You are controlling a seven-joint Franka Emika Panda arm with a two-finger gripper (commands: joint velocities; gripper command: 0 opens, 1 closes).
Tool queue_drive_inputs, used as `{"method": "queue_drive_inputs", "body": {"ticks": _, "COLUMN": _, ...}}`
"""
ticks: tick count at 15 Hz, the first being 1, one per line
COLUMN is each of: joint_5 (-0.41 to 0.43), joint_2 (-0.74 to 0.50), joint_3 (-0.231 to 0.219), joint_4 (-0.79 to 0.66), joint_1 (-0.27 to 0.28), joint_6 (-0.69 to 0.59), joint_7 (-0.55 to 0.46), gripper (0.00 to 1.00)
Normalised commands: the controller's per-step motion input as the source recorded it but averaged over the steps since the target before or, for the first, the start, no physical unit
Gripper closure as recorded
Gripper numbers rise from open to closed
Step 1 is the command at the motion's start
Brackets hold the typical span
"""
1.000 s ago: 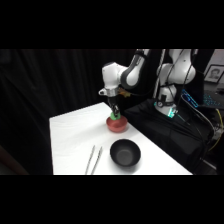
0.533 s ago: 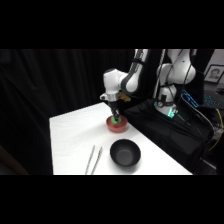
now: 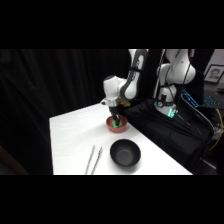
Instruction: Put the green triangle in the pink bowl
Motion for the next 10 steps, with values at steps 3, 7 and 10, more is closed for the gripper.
{"method": "queue_drive_inputs", "body": {"ticks": 3, "joint_5": -0.038, "joint_2": 0.03, "joint_3": 0.009, "joint_4": 0.06, "joint_1": -0.041, "joint_6": 0.05, "joint_7": -0.04, "gripper": 0.11}}
{"method": "queue_drive_inputs", "body": {"ticks": 7, "joint_5": -0.129, "joint_2": -0.15, "joint_3": -0.038, "joint_4": 0.00, "joint_1": -0.027, "joint_6": -0.08, "joint_7": -0.02, "gripper": 0.00}}
{"method": "queue_drive_inputs", "body": {"ticks": 10, "joint_5": -0.206, "joint_2": -0.34, "joint_3": -0.085, "joint_4": -0.06, "joint_1": -0.004, "joint_6": -0.22, "joint_7": 0.01, "gripper": 0.00}}
